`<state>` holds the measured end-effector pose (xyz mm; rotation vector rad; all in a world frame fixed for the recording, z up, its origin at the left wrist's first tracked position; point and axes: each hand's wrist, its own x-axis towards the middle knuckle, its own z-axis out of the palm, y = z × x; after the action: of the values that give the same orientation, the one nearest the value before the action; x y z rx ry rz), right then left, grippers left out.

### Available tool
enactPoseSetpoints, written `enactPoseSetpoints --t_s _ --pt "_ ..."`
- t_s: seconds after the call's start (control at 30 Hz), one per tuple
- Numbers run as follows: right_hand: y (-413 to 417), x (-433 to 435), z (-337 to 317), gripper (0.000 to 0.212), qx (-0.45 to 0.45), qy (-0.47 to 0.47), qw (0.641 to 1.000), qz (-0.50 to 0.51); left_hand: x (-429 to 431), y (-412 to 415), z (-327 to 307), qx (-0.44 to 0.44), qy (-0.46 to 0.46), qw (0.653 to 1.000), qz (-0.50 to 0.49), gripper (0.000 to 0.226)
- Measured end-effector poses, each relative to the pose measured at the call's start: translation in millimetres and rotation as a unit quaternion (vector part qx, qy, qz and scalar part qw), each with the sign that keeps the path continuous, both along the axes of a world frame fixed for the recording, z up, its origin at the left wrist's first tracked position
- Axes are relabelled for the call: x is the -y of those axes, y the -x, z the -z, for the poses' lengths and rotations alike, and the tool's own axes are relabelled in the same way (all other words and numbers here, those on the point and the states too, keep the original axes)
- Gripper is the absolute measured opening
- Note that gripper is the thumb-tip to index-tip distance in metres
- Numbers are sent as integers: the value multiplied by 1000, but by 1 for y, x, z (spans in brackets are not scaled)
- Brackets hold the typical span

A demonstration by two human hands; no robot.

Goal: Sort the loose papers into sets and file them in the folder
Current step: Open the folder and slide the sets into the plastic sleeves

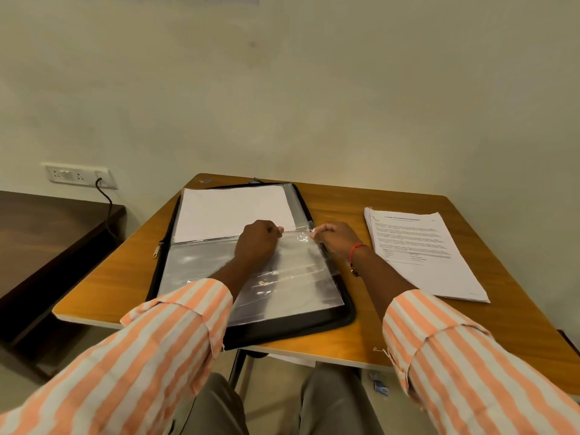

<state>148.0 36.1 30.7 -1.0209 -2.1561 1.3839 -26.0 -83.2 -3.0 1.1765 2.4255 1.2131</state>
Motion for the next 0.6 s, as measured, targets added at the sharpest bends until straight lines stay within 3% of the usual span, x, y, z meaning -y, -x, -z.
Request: enactPoseSetpoints --t_s 0.17,0.3,0.43,0.6 --pt "-2 7 -4 23 -60 69 995 -36 0 1 -3 2 -2 1000 0 34" --pt "-22 16 -17 46 -52 254 956 -141 4 -3 -15 -48 6 997 54 33" --pt "-42 13 -22 78 -33 370 908 -194 10 -16 -24 -30 -29 978 204 26" --pt "-63 12 -12 82 -69 397 892 -204 10 -43 -26 -33 -20 945 324 31"
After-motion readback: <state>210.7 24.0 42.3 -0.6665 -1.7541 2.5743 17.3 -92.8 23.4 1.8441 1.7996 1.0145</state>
